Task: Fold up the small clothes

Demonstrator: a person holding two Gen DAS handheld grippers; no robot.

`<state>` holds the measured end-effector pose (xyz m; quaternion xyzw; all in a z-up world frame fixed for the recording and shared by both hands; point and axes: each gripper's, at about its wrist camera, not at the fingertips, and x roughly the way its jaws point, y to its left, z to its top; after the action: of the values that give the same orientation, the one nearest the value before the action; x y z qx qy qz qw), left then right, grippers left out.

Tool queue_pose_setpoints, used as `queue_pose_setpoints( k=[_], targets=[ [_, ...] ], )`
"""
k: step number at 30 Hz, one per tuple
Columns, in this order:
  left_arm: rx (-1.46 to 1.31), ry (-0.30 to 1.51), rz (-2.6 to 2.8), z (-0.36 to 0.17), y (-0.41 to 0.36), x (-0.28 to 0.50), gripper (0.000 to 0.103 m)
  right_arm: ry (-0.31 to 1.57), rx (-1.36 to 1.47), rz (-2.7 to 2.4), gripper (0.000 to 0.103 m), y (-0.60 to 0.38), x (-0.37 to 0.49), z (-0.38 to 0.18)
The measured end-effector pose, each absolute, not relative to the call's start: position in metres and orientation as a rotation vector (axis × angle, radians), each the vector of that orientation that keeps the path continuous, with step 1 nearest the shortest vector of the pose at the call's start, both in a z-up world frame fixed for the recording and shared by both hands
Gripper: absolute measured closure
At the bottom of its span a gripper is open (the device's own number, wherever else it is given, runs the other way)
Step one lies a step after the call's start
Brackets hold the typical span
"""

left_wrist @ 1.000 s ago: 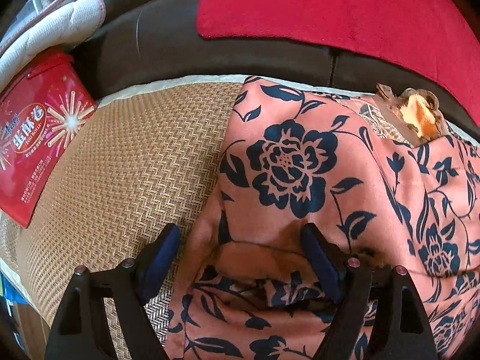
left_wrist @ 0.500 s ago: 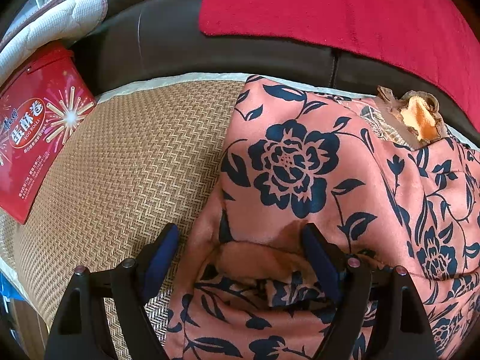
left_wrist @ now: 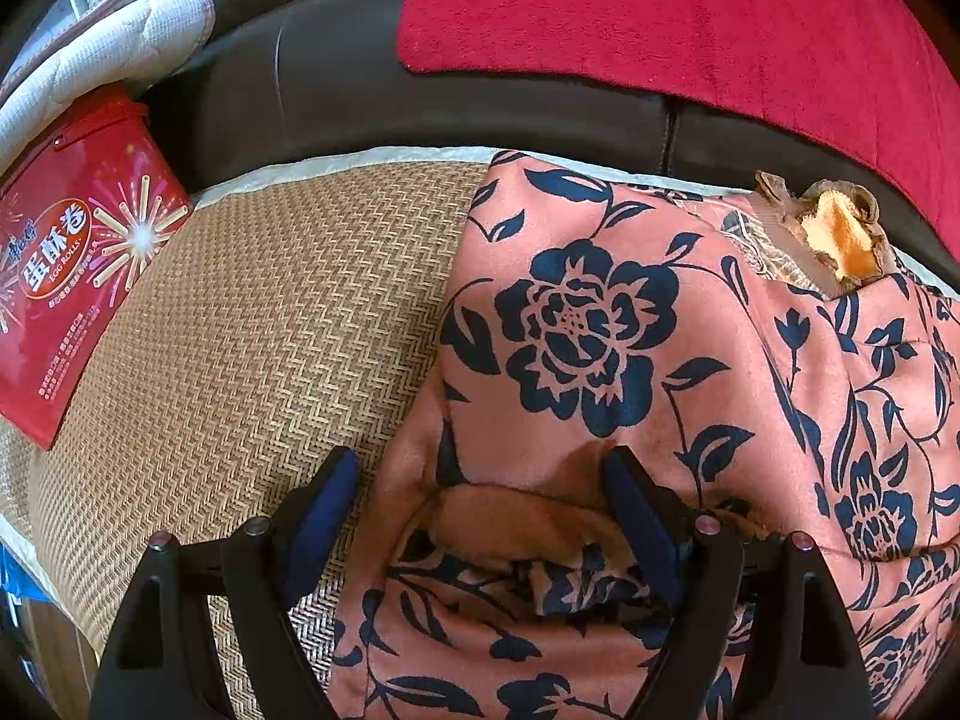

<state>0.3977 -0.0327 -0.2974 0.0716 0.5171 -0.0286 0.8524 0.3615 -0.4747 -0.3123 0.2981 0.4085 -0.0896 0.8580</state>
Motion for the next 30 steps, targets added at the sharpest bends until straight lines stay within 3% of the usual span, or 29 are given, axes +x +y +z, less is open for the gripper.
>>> queue_pose_setpoints(
  k=[4,7,9,11,13,15,17,20,28,30],
  targets=[
    [0.135,1.095,-0.070,-0.299,-0.030,0.401,0.019,0.882,0.595,-0.185,0.081,-0.470,0.371,-0.318],
    [0.141,1.091,-0.074,-0.300,-0.030,0.402,0.019,0.888,0.601,-0.147,0.069,-0.467,0.369,-0.318],
    [0.148,1.086,-0.078,-0.301,-0.029,0.402,0.019,0.888,0.582,-0.117,0.054,-0.461,0.365,-0.315],
    [0.151,1.083,-0.080,-0.301,-0.029,0.402,0.019,0.894,0.517,-0.109,0.054,-0.450,0.366,-0.315],
    [0.150,1.082,-0.078,-0.301,-0.029,0.401,0.019,0.900,0.433,-0.130,0.061,-0.441,0.368,-0.316],
    [0.152,1.082,-0.075,-0.302,-0.029,0.401,0.019,0.904,0.385,-0.168,0.077,-0.438,0.369,-0.315],
    [0.155,1.081,-0.077,-0.302,-0.030,0.401,0.019,0.886,0.391,-0.178,0.082,-0.442,0.368,-0.313],
    [0.151,1.083,-0.077,-0.302,-0.029,0.401,0.019,0.824,0.436,-0.163,0.082,-0.456,0.360,-0.302],
    [0.152,1.082,-0.069,-0.301,-0.031,0.401,0.019,0.869,0.491,-0.090,0.079,-0.460,0.370,-0.319],
    [0.154,1.080,-0.062,-0.300,-0.032,0.401,0.019,0.868,0.437,-0.109,0.085,-0.455,0.370,-0.319]
  ],
)
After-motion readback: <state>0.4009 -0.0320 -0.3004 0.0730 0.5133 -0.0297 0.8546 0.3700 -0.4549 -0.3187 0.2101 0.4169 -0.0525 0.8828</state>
